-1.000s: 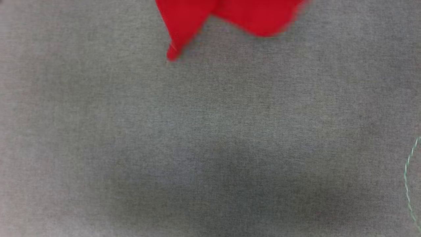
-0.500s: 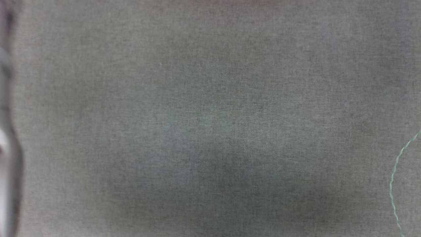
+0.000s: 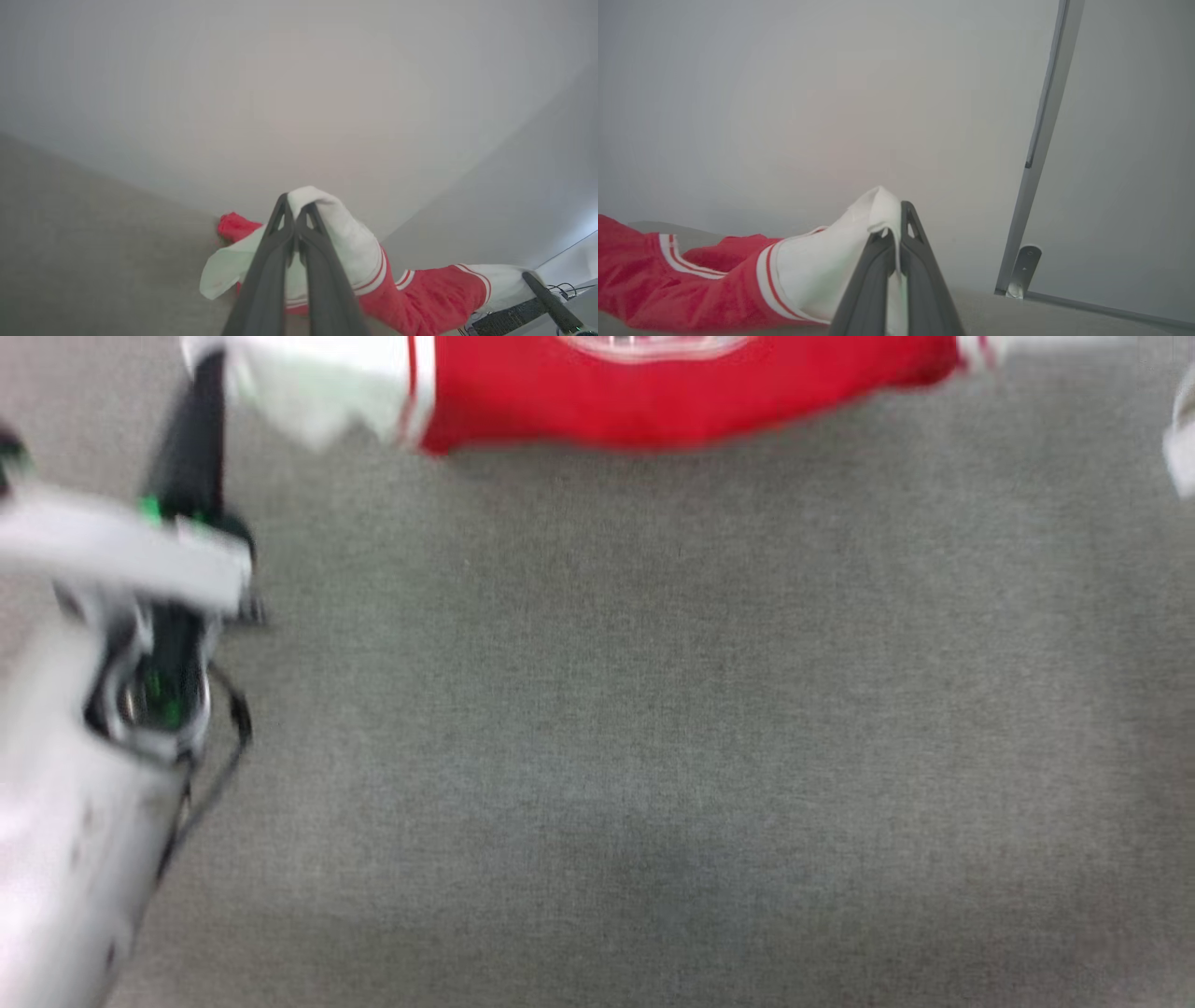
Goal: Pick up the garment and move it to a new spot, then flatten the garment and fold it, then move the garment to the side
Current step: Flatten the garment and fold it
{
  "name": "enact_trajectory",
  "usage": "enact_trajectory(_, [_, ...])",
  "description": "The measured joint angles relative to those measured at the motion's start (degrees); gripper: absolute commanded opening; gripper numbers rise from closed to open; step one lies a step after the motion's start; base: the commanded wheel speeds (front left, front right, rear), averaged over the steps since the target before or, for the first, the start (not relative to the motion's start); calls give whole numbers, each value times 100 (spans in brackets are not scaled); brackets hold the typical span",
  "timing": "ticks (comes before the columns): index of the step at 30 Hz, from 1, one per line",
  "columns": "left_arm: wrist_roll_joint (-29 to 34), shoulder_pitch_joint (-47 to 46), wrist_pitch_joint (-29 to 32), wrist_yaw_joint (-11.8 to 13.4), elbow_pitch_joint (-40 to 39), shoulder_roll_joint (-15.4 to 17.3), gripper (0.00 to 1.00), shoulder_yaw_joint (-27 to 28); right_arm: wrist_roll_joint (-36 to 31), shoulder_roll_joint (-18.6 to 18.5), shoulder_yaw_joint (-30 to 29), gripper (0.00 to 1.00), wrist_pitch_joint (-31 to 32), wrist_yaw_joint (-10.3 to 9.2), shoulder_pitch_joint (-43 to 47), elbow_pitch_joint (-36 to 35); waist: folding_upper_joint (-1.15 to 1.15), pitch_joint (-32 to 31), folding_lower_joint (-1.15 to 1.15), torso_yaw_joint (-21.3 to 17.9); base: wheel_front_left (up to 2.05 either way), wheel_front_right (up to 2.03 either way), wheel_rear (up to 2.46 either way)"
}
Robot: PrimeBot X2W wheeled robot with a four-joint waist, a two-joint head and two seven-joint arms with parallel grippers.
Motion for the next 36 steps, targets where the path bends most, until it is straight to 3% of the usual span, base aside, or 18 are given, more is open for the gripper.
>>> enact_trajectory(5, [-261,1387,-107,-1,-817,349,0,7,180,-315,-235,0,286,0,1395,-1031,0,-314,0,-52,0,0,0])
enact_trajectory(11, [-347,2536,-168,0,-1365,461,0,220,130,-366,-604,0,658,0,2727,-1965,0,-588,0,-92,0,0,0])
enact_trajectory(12, [-366,2922,-174,-1,-1556,455,0,363,34,-333,-789,0,797,0,3218,-2310,0,-671,0,-106,0,0,0])
enact_trajectory(21, [-344,4270,-197,-1,-2035,432,0,910,-323,32,-1462,0,1472,0,4842,-3524,0,-840,0,-173,0,0,0])
enact_trajectory(36, [-208,6245,-197,-1,-2713,292,0,1856,-635,509,-2416,0,2541,0,6766,-4999,0,-795,0,-324,0,0,0])
